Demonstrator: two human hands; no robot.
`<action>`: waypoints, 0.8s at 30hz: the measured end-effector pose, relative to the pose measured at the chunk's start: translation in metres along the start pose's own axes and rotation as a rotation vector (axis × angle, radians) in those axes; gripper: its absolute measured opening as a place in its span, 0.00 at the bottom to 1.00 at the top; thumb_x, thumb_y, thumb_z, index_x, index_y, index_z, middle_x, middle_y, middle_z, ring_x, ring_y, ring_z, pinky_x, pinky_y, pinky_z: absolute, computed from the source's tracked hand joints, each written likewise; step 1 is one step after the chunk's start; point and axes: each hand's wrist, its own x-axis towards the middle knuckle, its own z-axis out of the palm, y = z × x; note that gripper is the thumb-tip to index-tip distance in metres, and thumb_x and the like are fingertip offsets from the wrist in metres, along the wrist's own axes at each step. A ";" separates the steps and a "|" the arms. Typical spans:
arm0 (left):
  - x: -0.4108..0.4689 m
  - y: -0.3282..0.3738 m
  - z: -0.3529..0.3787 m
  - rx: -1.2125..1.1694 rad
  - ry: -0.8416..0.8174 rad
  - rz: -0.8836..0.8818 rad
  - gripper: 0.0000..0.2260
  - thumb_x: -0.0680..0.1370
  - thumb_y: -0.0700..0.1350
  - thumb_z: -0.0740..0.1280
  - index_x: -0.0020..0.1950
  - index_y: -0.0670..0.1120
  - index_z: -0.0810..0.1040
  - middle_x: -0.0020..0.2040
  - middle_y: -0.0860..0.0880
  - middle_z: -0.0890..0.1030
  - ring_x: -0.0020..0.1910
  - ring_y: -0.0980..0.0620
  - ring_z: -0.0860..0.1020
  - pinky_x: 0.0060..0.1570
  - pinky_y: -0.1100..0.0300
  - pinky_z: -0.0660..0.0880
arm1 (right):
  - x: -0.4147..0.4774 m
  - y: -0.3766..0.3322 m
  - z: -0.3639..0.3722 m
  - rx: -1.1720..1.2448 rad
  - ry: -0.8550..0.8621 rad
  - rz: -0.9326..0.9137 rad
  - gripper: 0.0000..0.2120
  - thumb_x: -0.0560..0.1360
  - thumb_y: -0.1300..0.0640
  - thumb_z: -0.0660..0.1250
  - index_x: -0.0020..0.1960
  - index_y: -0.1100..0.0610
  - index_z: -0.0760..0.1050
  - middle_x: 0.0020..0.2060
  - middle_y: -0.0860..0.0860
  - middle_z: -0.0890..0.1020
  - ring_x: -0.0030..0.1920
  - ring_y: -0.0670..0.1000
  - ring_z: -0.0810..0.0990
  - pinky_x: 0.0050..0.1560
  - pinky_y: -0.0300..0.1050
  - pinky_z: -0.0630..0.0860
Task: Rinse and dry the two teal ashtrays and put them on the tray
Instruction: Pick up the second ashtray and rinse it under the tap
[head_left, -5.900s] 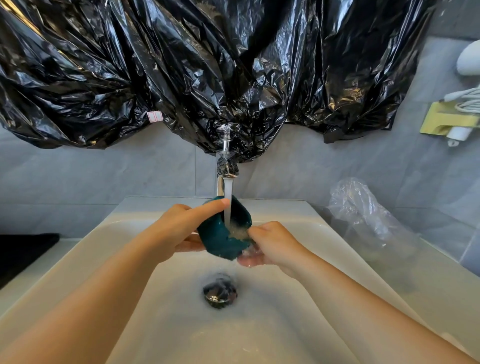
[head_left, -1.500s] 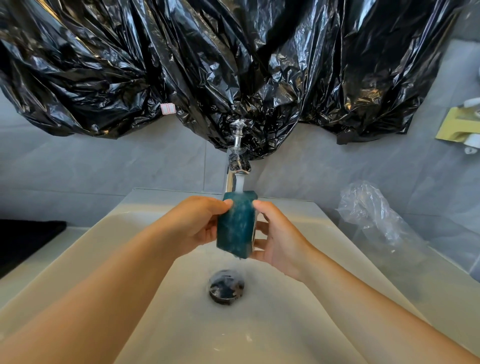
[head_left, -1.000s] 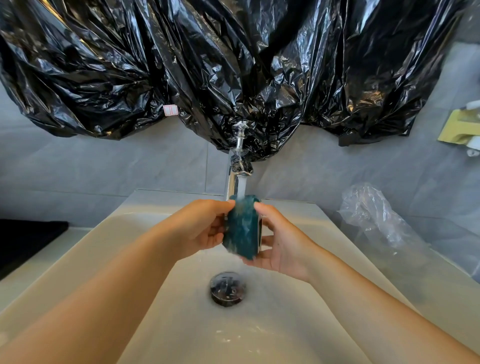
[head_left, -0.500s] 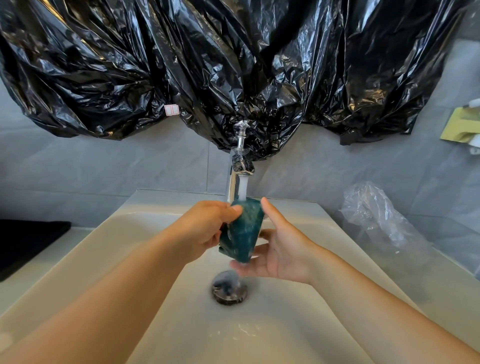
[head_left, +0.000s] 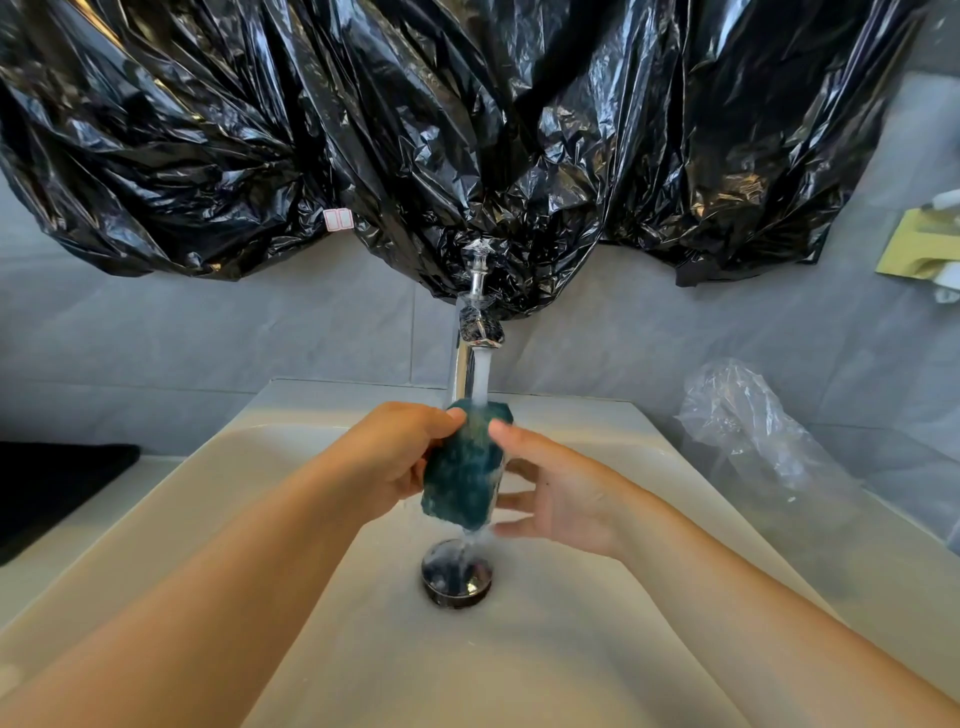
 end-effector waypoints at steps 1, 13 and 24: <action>-0.001 0.000 0.001 0.005 -0.004 0.008 0.12 0.80 0.45 0.64 0.58 0.39 0.77 0.57 0.39 0.80 0.53 0.46 0.78 0.50 0.57 0.74 | 0.000 0.000 -0.001 0.067 -0.020 0.067 0.39 0.64 0.32 0.72 0.69 0.49 0.69 0.65 0.57 0.75 0.58 0.63 0.80 0.62 0.61 0.74; -0.007 0.005 0.001 -0.043 -0.066 -0.014 0.11 0.81 0.47 0.61 0.56 0.43 0.77 0.48 0.45 0.81 0.46 0.49 0.77 0.43 0.56 0.72 | 0.000 -0.001 0.000 -0.020 0.084 -0.151 0.30 0.67 0.46 0.76 0.66 0.48 0.72 0.61 0.56 0.78 0.58 0.58 0.80 0.56 0.53 0.80; -0.007 0.002 0.005 -0.177 -0.028 -0.057 0.06 0.81 0.43 0.61 0.52 0.43 0.76 0.47 0.43 0.79 0.46 0.48 0.75 0.44 0.52 0.71 | -0.002 -0.001 0.003 0.135 -0.001 0.071 0.39 0.63 0.32 0.70 0.67 0.52 0.70 0.58 0.63 0.78 0.52 0.64 0.82 0.59 0.60 0.78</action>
